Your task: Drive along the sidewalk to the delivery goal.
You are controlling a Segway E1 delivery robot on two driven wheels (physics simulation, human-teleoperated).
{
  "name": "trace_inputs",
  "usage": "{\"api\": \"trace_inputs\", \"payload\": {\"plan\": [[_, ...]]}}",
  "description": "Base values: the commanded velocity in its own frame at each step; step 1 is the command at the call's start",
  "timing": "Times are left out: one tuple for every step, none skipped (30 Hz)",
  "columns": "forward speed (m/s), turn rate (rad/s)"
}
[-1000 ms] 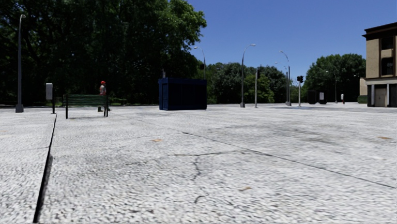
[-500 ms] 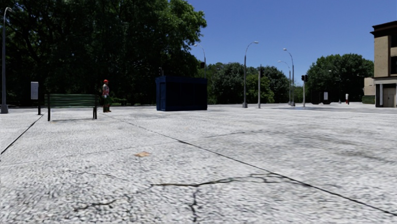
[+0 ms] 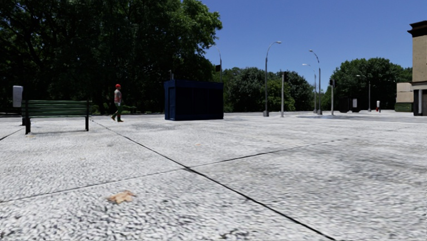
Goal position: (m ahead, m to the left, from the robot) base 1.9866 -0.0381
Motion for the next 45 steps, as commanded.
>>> {"api": "trace_inputs", "payload": {"plan": [[2.00,0.00],[2.00,0.00],[2.00,0.00],[2.00,0.00],[2.00,0.00],[2.00,0.00],[2.00,0.00],[2.00,0.00],[2.00,0.00],[2.00,0.00],[2.00,0.00],[2.00,0.00],[2.00,0.00],[2.00,0.00],[2.00,0.00],[2.00,0.00],[2.00,0.00],[2.00,0.00],[2.00,0.00],[2.00,0.00],[2.00,0.00],[2.00,0.00],[2.00,0.00],[2.00,0.00],[1.81,0.00],[1.03,0.00],[0.54,0.00],[0.00,0.00],[0.00,0.00],[0.00,0.00],[0.00,0.00],[0.00,0.00],[0.00,0.00],[0.00,0.00],[0.00,0.00],[0.00,0.00],[0.00,0.00],[0.00,0.00],[0.00,0.00],[0.00,0.00],[0.00,0.00],[0.00,0.00],[0.00,0.00],[0.00,0.00],[0.00,0.00]]}}
